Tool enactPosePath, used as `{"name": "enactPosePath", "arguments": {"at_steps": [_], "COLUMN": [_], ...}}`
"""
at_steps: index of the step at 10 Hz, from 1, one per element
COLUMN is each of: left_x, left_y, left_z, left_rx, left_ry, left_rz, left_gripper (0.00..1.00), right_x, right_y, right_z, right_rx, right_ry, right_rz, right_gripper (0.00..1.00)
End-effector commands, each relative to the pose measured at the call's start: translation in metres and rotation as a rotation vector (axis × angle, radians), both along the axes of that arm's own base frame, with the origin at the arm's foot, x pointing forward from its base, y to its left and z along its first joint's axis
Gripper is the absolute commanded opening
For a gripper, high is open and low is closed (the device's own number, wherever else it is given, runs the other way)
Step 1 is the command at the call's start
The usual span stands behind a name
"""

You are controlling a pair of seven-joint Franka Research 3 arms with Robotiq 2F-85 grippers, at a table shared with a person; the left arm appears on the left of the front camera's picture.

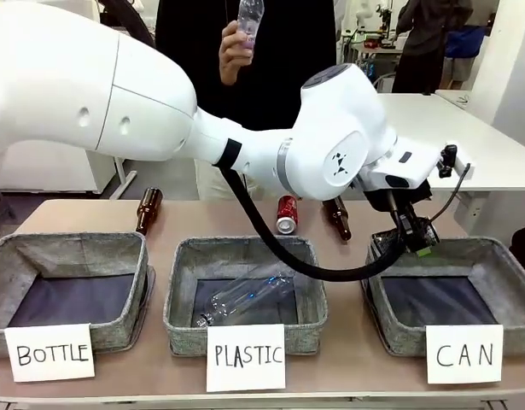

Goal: Sort the can waste into the basket.
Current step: Pick up the can waste from the table and place it in the right Fabric basket.

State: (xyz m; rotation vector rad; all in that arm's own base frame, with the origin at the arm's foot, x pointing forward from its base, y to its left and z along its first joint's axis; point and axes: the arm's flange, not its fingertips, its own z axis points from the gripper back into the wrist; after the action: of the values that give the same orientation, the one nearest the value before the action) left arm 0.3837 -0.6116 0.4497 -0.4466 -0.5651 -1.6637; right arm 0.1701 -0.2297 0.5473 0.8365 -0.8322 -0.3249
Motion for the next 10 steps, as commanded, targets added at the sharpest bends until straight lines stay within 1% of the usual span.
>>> {"name": "enactPosePath", "arguments": {"at_steps": [1,5,7,8,9,10], "left_x": [0.002,0.000,0.003,0.004,0.014,0.014], "left_y": [-0.005,-0.001,0.003,0.014,0.042,0.089], "left_z": [0.008,0.009,0.014,0.017,0.024,0.031], "left_rx": [0.023,0.044,0.060,0.108,0.232,0.414], "left_ry": [-0.004,-0.022,0.002,0.026,0.061,0.013], "left_rz": [-0.024,-0.031,-0.036,-0.031,-0.002,0.002], "left_gripper": [1.00,1.00,1.00,1.00,1.00,1.00], "right_x": [0.001,0.001,0.001,0.001,0.001,0.001], "right_y": [0.001,0.001,0.001,0.001,0.001,0.001], "right_z": [0.002,0.002,0.002,0.002,0.002,0.002], "right_rx": [0.014,0.014,0.014,0.014,0.014,0.014], "right_ry": [0.008,0.008,0.008,0.008,0.008,0.008], "right_rz": [-0.014,-0.014,-0.014,-0.014,-0.014,-0.014], "right_gripper": [1.00,1.00,1.00,1.00,1.00,1.00]}}
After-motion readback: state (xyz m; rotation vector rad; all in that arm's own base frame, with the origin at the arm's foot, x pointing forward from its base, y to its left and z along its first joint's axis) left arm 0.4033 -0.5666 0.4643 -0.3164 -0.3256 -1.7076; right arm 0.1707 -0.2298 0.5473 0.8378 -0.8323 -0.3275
